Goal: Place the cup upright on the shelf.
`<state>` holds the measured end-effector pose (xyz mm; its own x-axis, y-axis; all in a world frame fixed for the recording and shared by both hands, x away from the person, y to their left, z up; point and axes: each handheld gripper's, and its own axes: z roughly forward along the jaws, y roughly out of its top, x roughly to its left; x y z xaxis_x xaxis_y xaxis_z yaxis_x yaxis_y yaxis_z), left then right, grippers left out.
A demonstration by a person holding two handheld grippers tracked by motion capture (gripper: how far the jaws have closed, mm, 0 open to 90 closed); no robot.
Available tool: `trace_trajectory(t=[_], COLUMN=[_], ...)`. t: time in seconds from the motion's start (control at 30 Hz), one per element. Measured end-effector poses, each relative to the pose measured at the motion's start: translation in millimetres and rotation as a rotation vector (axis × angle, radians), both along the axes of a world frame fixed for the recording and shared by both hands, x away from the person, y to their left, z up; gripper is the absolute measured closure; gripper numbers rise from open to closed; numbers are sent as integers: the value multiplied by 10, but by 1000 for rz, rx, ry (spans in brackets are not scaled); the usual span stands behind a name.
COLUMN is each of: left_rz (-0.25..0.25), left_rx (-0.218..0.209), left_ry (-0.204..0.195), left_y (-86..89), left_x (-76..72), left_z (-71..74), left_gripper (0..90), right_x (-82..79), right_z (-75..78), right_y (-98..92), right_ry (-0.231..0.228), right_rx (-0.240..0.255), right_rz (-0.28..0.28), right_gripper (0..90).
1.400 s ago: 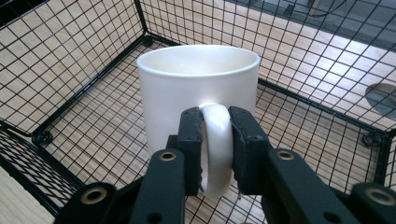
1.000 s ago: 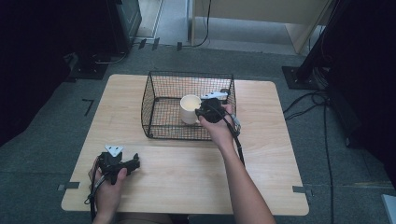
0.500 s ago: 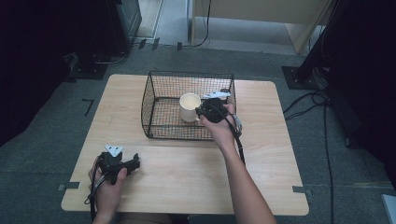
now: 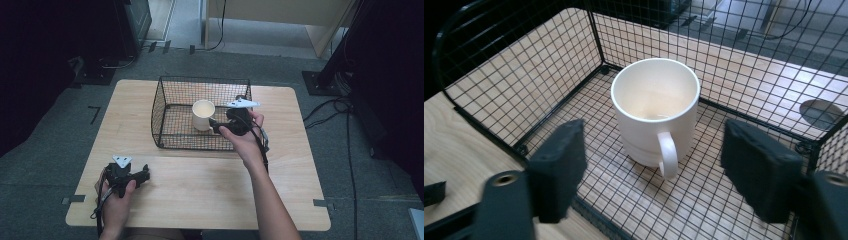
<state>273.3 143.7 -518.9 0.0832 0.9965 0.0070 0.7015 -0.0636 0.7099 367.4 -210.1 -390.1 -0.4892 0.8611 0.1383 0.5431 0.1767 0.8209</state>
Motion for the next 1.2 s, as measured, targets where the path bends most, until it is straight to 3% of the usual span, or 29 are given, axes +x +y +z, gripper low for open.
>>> trace_trajectory(t=[0.23, 0.37, 0.77, 1.2], left_rz=[0, 0, -1, -2], left_rx=[0, 0, 0, 1], left_ry=[-1, -1, -1, 1], left_y=[-1, -1, -1, 0], left_x=[0, 0, 0, -1], left_z=[-1, -1, -1, 0], left_gripper=[120, 120, 120, 120], right_x=[-197, -298, -571, -768], right_z=[60, 83, 66, -151], right_y=[-143, -227, -553, -952], right_ry=[-10, -21, -44, -20], right_rx=[6, -3, -2, -9], right_rz=[9, -7, -64, -156], right_gripper=[26, 0, 0, 0])
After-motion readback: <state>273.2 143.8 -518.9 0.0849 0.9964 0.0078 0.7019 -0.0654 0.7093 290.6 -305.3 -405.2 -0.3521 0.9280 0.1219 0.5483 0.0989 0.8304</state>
